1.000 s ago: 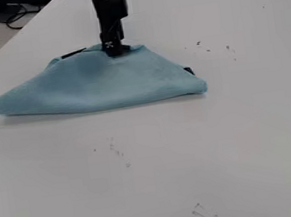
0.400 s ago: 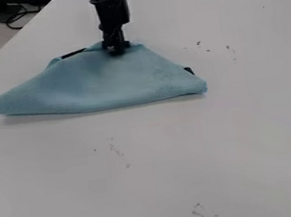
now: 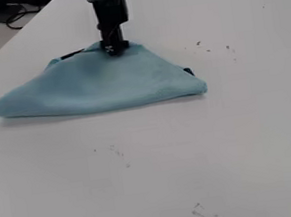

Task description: Déplier le tissu de haut en bas

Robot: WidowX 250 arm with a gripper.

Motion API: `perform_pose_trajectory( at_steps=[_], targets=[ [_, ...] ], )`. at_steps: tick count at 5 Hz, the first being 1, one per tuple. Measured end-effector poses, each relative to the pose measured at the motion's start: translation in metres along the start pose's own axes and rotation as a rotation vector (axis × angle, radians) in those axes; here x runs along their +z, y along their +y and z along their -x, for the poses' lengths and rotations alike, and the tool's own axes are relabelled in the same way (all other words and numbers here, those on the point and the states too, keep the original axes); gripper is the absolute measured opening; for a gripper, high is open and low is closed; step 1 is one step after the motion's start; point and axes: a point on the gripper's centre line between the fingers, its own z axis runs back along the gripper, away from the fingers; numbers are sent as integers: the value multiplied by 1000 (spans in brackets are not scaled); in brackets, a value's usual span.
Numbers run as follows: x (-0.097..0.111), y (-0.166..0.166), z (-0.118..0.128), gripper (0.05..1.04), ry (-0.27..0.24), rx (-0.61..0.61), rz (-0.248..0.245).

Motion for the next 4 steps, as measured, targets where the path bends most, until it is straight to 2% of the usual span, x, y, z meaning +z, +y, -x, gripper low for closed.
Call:
perform_pose_trajectory(
  at_steps=[3, 4],
  targets=[
    [64, -35, 4, 86, 22, 104, -110],
    [79, -56, 1, 86, 18, 132, -120]
  ],
)
